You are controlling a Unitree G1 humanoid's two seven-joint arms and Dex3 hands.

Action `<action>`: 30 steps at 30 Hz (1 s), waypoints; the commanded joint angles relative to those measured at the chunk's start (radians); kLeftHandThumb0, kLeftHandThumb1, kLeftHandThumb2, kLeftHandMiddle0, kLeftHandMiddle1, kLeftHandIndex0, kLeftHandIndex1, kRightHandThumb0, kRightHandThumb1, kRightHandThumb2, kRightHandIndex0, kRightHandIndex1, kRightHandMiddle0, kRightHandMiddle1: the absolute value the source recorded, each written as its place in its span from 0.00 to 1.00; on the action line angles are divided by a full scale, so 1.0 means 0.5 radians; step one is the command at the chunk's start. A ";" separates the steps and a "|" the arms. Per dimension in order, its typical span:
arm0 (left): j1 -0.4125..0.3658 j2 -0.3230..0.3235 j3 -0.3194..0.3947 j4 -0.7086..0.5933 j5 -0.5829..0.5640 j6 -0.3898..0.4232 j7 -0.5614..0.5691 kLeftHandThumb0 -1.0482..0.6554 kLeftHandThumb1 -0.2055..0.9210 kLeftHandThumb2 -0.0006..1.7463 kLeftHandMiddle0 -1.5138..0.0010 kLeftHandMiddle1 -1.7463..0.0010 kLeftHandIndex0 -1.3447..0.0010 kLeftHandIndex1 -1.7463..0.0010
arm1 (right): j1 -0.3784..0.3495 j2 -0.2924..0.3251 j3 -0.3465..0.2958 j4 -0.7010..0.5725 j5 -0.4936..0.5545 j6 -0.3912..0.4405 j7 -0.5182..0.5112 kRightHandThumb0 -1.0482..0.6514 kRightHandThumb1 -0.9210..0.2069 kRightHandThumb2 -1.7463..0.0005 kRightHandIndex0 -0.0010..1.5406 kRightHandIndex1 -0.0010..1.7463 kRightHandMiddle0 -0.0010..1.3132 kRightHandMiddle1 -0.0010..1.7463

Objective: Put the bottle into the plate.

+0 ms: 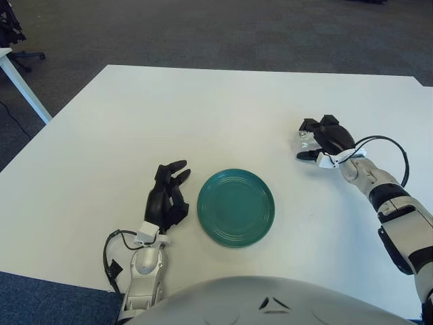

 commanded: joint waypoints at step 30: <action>-0.266 0.012 0.073 0.513 -0.053 -0.092 0.000 0.17 1.00 0.58 0.69 0.72 0.85 0.39 | 0.187 -0.148 -0.329 -1.304 0.135 0.218 0.454 0.41 0.41 0.36 0.86 1.00 0.87 1.00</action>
